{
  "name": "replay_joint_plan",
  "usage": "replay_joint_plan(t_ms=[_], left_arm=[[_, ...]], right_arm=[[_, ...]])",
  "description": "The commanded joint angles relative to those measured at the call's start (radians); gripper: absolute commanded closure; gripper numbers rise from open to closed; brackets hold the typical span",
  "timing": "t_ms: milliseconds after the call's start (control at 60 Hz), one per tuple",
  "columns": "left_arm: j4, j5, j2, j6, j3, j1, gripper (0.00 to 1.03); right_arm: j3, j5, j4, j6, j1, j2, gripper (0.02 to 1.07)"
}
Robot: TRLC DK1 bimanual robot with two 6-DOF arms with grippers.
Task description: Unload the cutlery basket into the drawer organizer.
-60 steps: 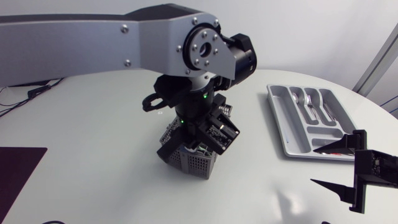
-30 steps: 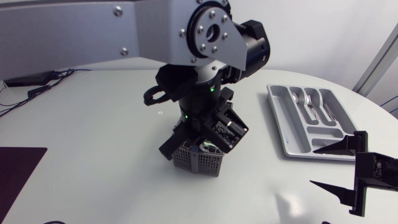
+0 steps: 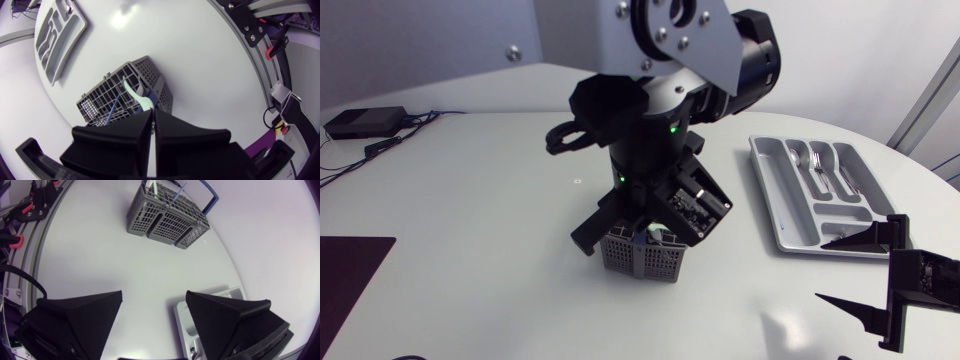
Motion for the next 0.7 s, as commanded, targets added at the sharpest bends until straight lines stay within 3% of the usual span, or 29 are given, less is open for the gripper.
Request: replay_joint_plan(t_ms=[0,683], left_arm=[[-0.021,-0.005,0.036,0.000,0.045,-0.017,0.95],[-0.054,-0.005,0.043,-0.021,0.102,-0.043,0.95]], right_arm=[[-0.038,-0.015,-0.007,-0.002,-0.001,-0.002,0.15],[-0.052,-0.022,-0.036,-0.001,0.009,-0.052,0.14]])
